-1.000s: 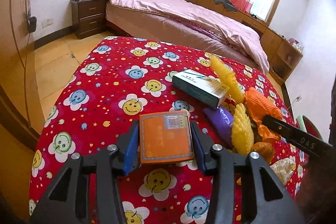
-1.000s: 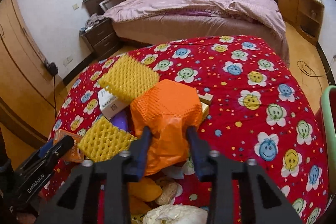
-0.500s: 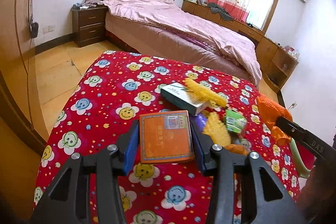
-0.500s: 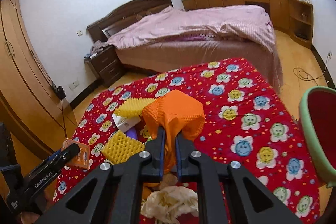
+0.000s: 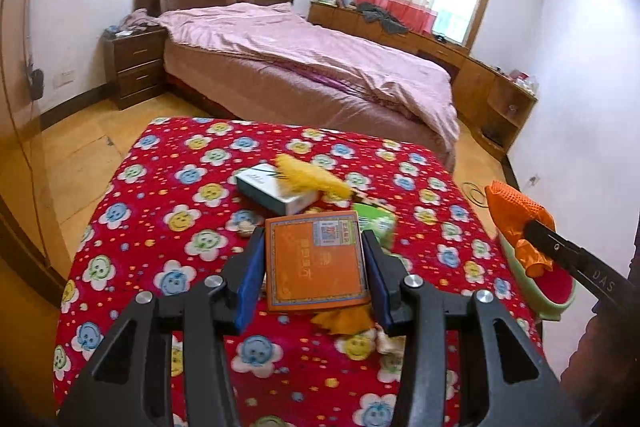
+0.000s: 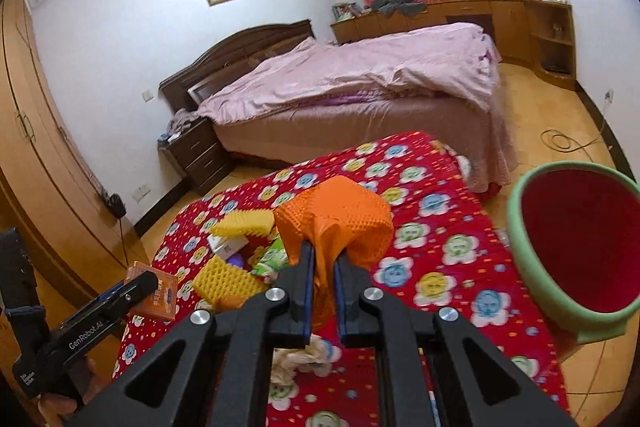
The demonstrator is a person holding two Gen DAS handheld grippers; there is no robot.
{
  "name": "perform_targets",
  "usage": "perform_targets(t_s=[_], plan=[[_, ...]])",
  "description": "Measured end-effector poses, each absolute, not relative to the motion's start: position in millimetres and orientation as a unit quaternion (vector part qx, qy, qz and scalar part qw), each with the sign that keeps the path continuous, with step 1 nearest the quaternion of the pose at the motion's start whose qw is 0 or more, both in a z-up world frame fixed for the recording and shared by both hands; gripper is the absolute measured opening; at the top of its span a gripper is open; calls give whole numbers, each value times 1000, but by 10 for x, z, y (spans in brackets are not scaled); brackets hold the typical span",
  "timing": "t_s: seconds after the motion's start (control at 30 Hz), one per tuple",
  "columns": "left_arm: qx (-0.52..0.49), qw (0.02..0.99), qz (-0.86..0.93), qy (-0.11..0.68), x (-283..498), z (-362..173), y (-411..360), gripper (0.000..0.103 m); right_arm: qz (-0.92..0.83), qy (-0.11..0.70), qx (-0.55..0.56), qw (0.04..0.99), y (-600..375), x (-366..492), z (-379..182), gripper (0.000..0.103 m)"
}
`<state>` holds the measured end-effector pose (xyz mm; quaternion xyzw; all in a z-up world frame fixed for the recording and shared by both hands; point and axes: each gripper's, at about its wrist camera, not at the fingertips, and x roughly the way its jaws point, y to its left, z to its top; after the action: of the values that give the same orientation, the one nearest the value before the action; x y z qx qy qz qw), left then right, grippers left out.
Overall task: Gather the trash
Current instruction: 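Carry the orange mesh and orange box over the green-rimmed red bucket with both tools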
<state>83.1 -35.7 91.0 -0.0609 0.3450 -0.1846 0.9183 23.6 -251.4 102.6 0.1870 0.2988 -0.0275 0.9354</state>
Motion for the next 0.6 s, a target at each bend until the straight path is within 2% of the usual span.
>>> perform_targets(t_s=[0.6], plan=[[-41,905,-257,337,624,1195,-1003,47,-79,242,225,940,-3205,-428,1225,10]])
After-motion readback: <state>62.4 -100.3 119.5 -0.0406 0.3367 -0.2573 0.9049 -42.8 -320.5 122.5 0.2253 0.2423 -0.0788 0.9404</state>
